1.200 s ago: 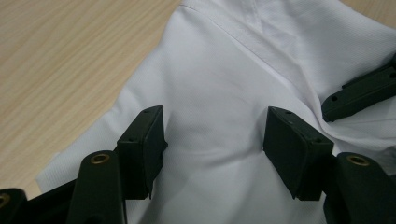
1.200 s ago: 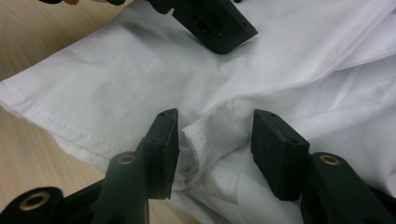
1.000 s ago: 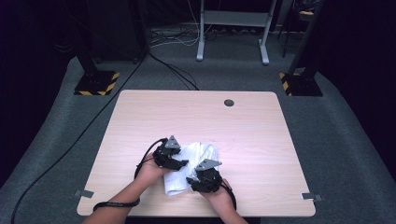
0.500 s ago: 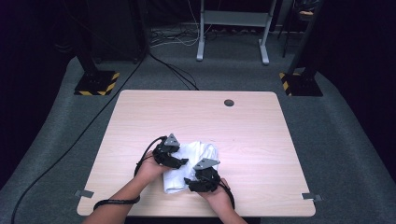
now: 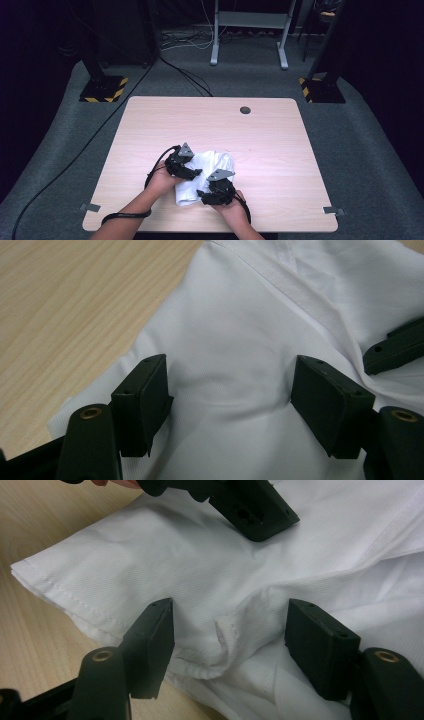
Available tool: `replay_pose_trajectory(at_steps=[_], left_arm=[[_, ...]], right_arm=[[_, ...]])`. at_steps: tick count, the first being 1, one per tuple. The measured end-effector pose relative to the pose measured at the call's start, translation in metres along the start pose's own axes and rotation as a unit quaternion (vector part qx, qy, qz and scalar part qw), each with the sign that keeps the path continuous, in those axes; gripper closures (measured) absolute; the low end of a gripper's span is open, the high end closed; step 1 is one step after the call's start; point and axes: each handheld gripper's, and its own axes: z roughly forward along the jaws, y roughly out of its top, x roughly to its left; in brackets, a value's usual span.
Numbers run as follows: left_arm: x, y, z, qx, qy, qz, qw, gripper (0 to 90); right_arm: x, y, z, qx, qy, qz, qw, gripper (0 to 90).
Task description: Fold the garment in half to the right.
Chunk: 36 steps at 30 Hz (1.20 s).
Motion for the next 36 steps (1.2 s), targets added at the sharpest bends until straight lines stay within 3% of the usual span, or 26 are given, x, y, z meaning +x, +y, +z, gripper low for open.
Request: replay_pose_trajectory(at_steps=[3, 11, 18, 24, 29, 32, 36], left_arm=[[-0.001, 0.001, 0.000, 0.002, 0.002, -0.001, 1.0000, 30.7], [-0.003, 0.004, -0.014, -0.010, -0.004, -0.029, 0.9995, 28.7], [-0.011, -0.009, -0.038, -0.026, -0.004, -0.013, 0.9996, 28.0], [-0.015, -0.023, -0.055, -0.032, -0.010, -0.015, 0.9993, 27.0], [-0.019, -0.030, -0.057, -0.032, -0.015, -0.017, 0.9992, 26.8], [-0.020, -0.034, -0.054, -0.034, -0.020, -0.022, 0.9990, 26.7], [-0.019, -0.038, -0.048, -0.039, -0.028, -0.034, 0.9983, 26.6]], right_arm=[[0.000, 0.001, -0.002, 0.005, 0.001, -0.003, 1.0000, 34.2], [0.000, -0.001, -0.001, 0.004, 0.000, -0.006, 1.0000, 33.2], [0.001, 0.002, -0.004, 0.002, -0.001, -0.005, 1.0000, 32.7], [0.003, 0.014, -0.024, -0.035, -0.008, -0.017, 0.9992, 32.0], [-0.008, 0.027, -0.036, -0.061, -0.026, -0.017, 0.9977, 31.5], [-0.017, 0.034, -0.032, -0.055, -0.028, -0.015, 0.9980, 31.2], [-0.028, 0.037, -0.012, -0.020, -0.027, -0.020, 0.9992, 31.0]])
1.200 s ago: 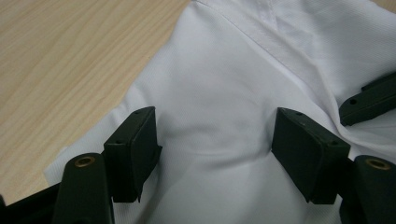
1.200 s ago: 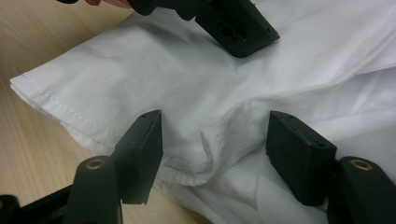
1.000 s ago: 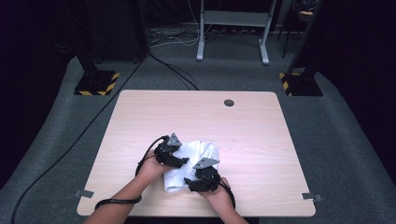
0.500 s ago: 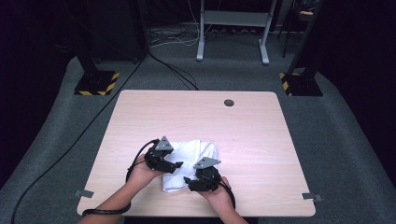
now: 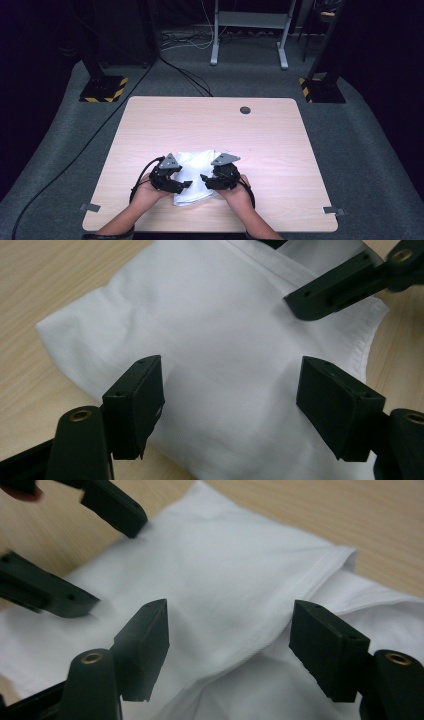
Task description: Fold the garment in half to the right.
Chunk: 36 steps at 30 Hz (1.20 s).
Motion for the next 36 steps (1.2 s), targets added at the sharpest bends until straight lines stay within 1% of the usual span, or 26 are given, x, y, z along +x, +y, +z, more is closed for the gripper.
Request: replay_pose_trajectory(at_steps=[1, 3, 8, 10, 14, 17, 20, 23, 26, 31, 36], left_arm=[[0.000, -0.001, 0.001, -0.002, -0.001, -0.002, 1.0000, 26.5], [0.001, -0.003, 0.004, 0.000, -0.002, -0.001, 1.0000, 26.4], [-0.001, -0.004, 0.009, 0.011, 0.008, 0.021, 0.9997, 27.3], [-0.001, -0.004, 0.010, 0.016, 0.010, 0.027, 0.9995, 27.8], [0.003, -0.004, 0.014, 0.019, 0.006, 0.026, 0.9995, 28.0], [0.008, -0.005, 0.016, 0.016, 0.008, 0.032, 0.9993, 28.1], [0.013, -0.004, 0.018, 0.012, 0.011, 0.038, 0.9991, 28.4], [0.017, -0.003, 0.020, 0.010, 0.010, 0.042, 0.9990, 28.6], [0.020, -0.002, 0.021, 0.010, 0.009, 0.041, 0.9991, 28.6], [0.022, -0.001, 0.022, 0.010, 0.008, 0.036, 0.9993, 28.6], [0.020, -0.004, 0.021, 0.001, 0.003, 0.033, 0.9995, 28.9]], right_arm=[[-0.002, -0.002, 0.005, 0.010, -0.001, -0.001, 0.9999, 31.0], [-0.003, -0.006, 0.013, 0.023, 0.002, 0.000, 0.9997, 30.8], [-0.003, -0.014, 0.019, 0.032, 0.006, -0.003, 0.9995, 30.3], [-0.003, -0.017, 0.022, 0.042, 0.005, -0.007, 0.9991, 30.2], [-0.002, -0.019, 0.024, 0.043, 0.001, -0.014, 0.9990, 29.9], [-0.003, -0.019, 0.026, 0.041, 0.002, -0.009, 0.9991, 29.8], [-0.004, -0.018, 0.028, 0.038, -0.002, -0.002, 0.9993, 29.8], [-0.005, -0.017, 0.030, 0.038, -0.006, 0.002, 0.9993, 29.7], [-0.007, -0.015, 0.032, 0.038, -0.008, 0.002, 0.9992, 29.7], [-0.010, -0.013, 0.033, 0.041, -0.007, 0.004, 0.9991, 29.7], [-0.008, -0.015, 0.031, 0.041, -0.011, 0.005, 0.9991, 29.8]])
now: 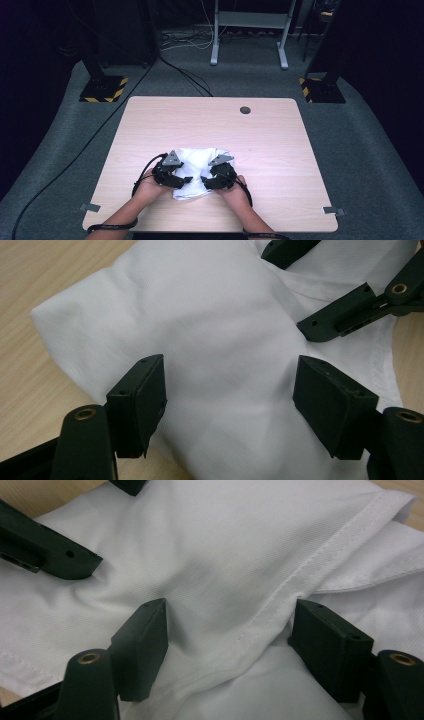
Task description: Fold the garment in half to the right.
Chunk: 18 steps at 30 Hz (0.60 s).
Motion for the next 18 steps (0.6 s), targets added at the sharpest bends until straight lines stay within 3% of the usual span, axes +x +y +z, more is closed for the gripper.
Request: replay_pose_trajectory(at_steps=[11, 15, 18], left_arm=[[-0.016, -0.003, -0.002, -0.005, -0.007, 0.001, 1.0000, 29.0], [-0.014, -0.004, -0.003, -0.014, -0.016, -0.008, 0.9997, 28.3], [-0.011, -0.005, -0.004, -0.023, -0.034, -0.027, 0.9988, 24.4]], right_arm=[[0.006, -0.015, -0.013, -0.008, 0.003, -0.003, 1.0000, 29.6], [0.004, -0.015, -0.014, -0.008, 0.013, -0.003, 0.9999, 27.8], [0.003, -0.014, -0.015, -0.005, 0.022, -0.003, 0.9997, 25.3]])
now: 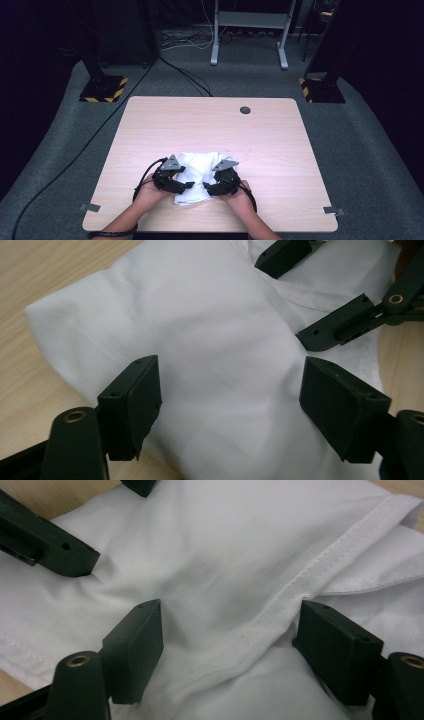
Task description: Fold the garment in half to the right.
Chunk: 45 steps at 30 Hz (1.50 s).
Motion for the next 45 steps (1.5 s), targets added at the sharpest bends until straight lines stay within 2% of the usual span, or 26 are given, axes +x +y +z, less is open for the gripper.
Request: replay_pose_trajectory(at_steps=[3, 8, 12, 15, 18, 22, 30, 33, 35, 38, 45], left_arm=[[0.003, 0.002, -0.004, -0.007, -0.012, -0.017, 0.9997, 20.5], [0.005, 0.004, -0.014, -0.010, 0.000, -0.016, 0.9998, 18.8], [0.007, 0.006, -0.023, -0.017, 0.006, -0.022, 0.9996, 18.1], [0.008, 0.006, -0.029, -0.023, 0.006, -0.028, 0.9993, 17.5], [0.010, 0.005, -0.033, -0.031, 0.002, -0.035, 0.9989, 16.5], [0.014, 0.003, -0.037, -0.053, -0.008, -0.056, 0.9970, 14.5], [0.018, -0.002, -0.043, -0.067, 0.001, -0.066, 0.9956, 13.2], [0.021, -0.004, -0.045, -0.076, 0.000, -0.075, 0.9943, 11.7], [0.023, -0.005, -0.046, -0.079, 0.006, -0.077, 0.9939, 11.2], [0.027, -0.008, -0.046, -0.082, 0.003, -0.093, 0.9923, 10.9], [0.029, -0.015, -0.040, -0.061, 0.024, -0.090, 0.9937, 10.8]], right_arm=[[-0.001, 0.003, -0.003, -0.007, 0.007, 0.006, 0.9999, 22.9], [-0.004, 0.005, -0.014, -0.024, 0.009, 0.009, 0.9996, 21.2], [-0.007, 0.006, -0.026, -0.038, -0.008, 0.003, 0.9993, 17.2], [-0.010, 0.005, -0.037, -0.050, -0.011, 0.004, 0.9987, 16.5], [-0.015, 0.004, -0.046, -0.056, -0.012, 0.008, 0.9983, 15.2], [-0.018, 0.001, -0.053, -0.071, -0.015, 0.018, 0.9972, 12.9], [-0.021, -0.007, -0.059, -0.084, -0.018, 0.032, 0.9958, 10.7], [-0.022, -0.013, -0.060, -0.079, -0.017, 0.033, 0.9962, 8.6], [-0.022, -0.014, -0.061, -0.078, -0.018, 0.033, 0.9962, 8.3], [-0.023, -0.016, -0.063, -0.082, -0.022, 0.037, 0.9957, 7.2], [-0.028, -0.022, -0.060, -0.080, -0.027, 0.049, 0.9952, 5.2]])
